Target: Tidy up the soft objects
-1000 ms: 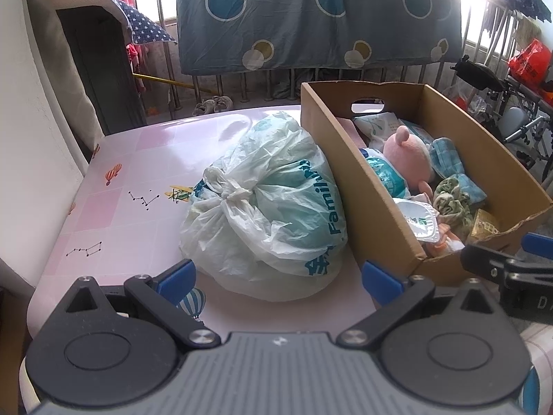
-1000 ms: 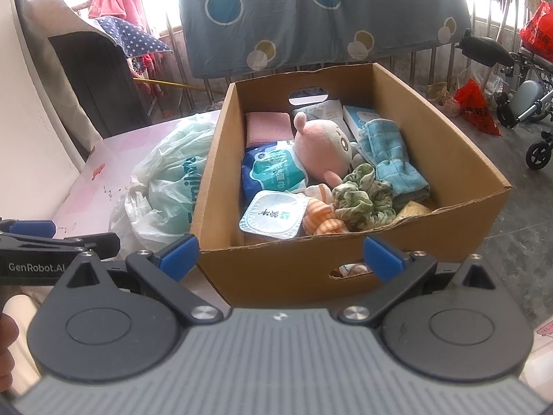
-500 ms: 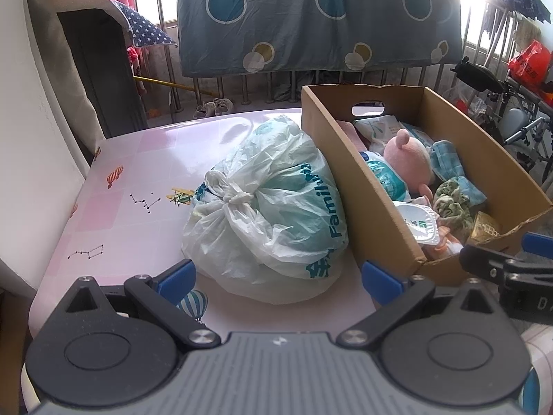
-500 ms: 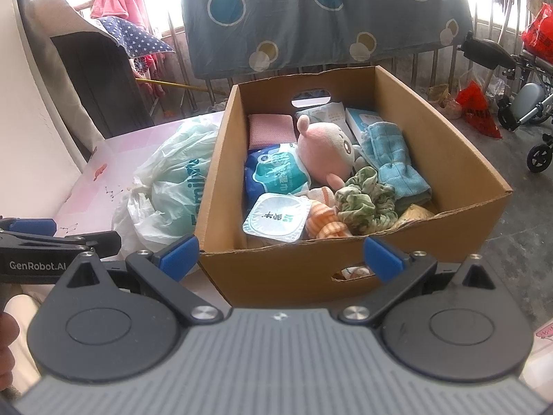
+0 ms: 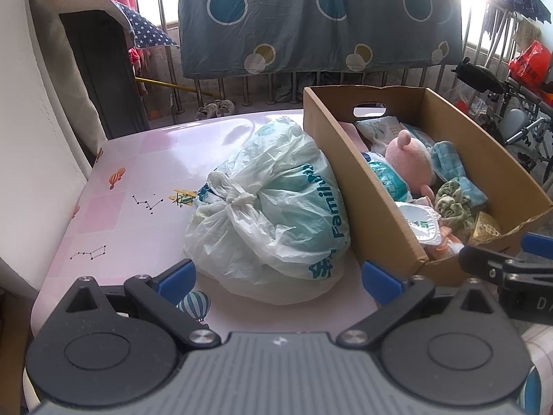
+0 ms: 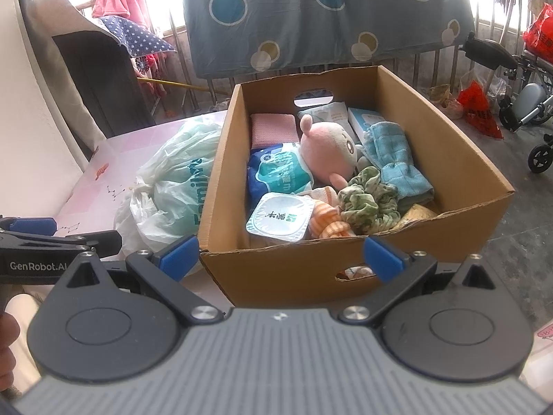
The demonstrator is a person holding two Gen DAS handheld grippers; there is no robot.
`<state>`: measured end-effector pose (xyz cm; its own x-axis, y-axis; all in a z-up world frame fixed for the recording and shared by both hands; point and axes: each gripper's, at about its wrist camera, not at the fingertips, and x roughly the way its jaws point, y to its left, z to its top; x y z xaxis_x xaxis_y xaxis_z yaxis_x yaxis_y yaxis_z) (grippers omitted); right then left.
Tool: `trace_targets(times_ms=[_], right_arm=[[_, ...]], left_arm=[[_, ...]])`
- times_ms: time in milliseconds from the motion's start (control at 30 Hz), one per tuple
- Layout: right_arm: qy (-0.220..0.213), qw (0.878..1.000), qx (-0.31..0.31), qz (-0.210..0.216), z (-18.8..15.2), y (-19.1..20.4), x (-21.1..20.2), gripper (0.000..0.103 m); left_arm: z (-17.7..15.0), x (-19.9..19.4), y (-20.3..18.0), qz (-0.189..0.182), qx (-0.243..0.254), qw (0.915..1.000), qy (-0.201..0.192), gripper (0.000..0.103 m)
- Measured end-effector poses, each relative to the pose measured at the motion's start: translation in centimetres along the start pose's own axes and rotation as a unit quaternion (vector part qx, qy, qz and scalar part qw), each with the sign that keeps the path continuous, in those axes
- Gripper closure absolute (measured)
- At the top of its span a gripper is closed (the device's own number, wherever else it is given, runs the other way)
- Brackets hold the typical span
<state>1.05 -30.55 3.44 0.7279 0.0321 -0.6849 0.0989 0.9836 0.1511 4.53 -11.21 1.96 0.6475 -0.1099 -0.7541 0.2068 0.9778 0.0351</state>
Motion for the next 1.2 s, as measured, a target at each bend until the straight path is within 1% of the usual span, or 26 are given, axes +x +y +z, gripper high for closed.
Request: trace_targets(times_ms=[1200], right_arm=[[0.002,1.000,-0.006,0.008,0.15,0.09,0.22,0.001]], left_arm=[[-0.20,0.12,0.33,0.003,-0.003,1.0000,0.001,0.000]])
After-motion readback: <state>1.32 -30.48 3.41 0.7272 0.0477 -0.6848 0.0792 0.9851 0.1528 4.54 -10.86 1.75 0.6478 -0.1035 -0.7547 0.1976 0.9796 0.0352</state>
